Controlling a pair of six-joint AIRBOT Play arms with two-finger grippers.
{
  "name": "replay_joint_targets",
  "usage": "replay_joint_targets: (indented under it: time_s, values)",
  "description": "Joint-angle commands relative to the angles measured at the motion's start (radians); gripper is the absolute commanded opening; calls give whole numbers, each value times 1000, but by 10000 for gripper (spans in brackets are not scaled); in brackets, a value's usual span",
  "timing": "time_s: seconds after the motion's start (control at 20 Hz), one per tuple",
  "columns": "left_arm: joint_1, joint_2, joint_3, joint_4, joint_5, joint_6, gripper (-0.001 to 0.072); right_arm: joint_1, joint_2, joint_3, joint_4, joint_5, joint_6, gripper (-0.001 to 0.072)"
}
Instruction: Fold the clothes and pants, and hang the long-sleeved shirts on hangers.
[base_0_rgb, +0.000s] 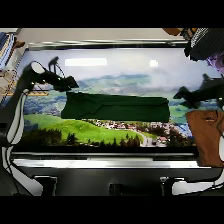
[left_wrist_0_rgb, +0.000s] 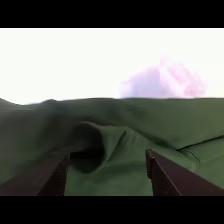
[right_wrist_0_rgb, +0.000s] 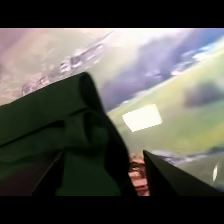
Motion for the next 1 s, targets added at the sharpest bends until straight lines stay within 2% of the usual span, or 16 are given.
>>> replay_joint_targets:
  time_s: [0.0, 0.05, 0.15, 0.2, 0.25, 0.5, 0.95]
  values:
    - [3, 82, 94, 174, -68, -8, 555, -116, -12, 43, 90, -117, -16, 634]
    - [0, 113, 105, 200, -79, -16, 555, -131, -40, 43, 144, -147, -58, 672]
    - [-11, 178, 105, 244, -87, -27, 569, -130, -108, 43, 237, -215, -160, 672]
    - [-19, 207, 105, 262, -96, -28, 691, -128, -142, 43, 282, -238, -202, 673]
    - [-27, 232, 105, 279, -101, -34, 699, -124, -169, 43, 309, -244, -224, 675]
    - [-50, 279, 105, 285, -121, -44, 699, -123, -230, 40, 332, -241, -275, 673]
    - [-56, 273, 103, 284, -120, -60, 698, -11, -264, 39, 281, -186, -269, 661]
